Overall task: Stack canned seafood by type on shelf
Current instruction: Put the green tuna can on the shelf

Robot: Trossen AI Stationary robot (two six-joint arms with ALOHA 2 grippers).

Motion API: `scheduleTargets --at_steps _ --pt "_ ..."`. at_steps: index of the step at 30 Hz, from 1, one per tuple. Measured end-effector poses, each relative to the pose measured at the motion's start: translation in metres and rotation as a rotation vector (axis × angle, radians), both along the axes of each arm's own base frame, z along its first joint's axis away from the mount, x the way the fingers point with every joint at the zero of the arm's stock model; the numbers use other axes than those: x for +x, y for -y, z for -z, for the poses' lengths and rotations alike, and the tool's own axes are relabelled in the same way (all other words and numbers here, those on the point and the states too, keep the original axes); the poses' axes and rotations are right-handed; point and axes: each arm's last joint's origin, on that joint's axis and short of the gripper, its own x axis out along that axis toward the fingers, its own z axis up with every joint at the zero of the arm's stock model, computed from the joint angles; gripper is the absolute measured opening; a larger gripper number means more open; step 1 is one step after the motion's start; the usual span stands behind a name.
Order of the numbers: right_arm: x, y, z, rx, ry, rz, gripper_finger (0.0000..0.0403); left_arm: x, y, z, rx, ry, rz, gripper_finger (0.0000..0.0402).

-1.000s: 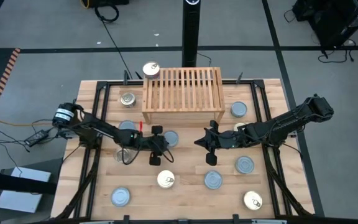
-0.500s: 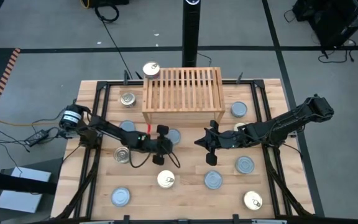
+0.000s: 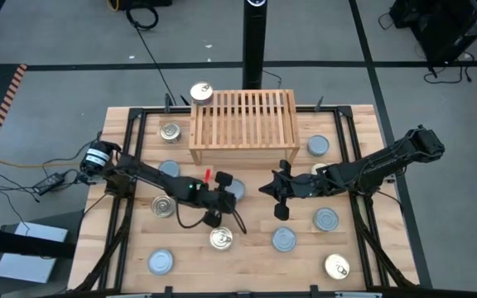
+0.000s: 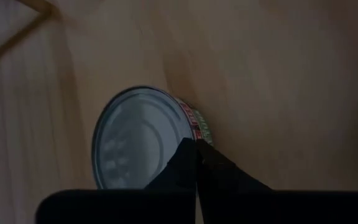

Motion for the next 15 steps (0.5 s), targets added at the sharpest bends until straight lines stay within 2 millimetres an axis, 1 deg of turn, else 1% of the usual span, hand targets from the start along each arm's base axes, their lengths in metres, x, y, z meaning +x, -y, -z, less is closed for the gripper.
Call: scheduleTargets --at_steps 7,11,15 --pt "0.000 0.000 0.000 0.000 0.000 0.000 0.0013 0.009 0.001 -0.017 -0.076 0.035 -0.026 0.0001" --pt "0.000 0.000 0.000 0.000 0.000 0.000 0.0019 0.013 0.002 -0.025 -0.144 0.047 -0.038 0.0001" --pt "0.000 0.000 0.000 0.000 -0.001 -0.001 0.0024 0.015 -0.002 -0.029 -0.220 0.050 -0.038 0.0000"
